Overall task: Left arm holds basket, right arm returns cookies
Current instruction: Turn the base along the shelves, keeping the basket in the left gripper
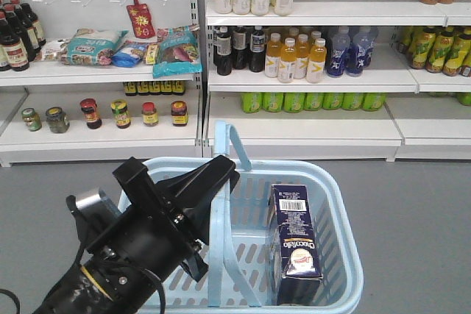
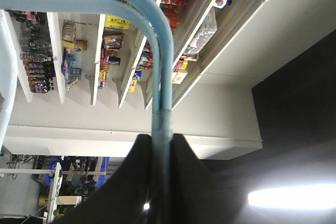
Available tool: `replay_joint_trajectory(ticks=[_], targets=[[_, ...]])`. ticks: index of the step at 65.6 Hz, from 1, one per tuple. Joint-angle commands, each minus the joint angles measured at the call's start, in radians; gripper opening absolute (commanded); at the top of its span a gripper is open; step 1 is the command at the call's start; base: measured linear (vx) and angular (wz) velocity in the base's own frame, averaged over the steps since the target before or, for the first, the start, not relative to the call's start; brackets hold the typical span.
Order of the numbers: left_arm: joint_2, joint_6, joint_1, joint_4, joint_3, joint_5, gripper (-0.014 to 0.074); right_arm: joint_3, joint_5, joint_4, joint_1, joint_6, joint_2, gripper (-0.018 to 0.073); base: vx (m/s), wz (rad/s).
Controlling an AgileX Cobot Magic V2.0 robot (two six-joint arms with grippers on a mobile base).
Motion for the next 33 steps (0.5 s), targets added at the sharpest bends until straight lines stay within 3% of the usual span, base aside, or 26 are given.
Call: replay_joint_trajectory(ticks=[1,33], targets=[[-0.037,-0.005,-0.007,0.023,-0.029,-0.279,-0.0003,0.018,-0.071,-0.003,-0.001,-0.006,-0.013,-0.0009,0.51,-0.03],[-0.037,-0.005,-0.007,0.023,-0.029,-0.279,-0.0003,0.018,-0.071,-0.003,-0.001,-0.006,-0.013,-0.0009,0.48,0.00]])
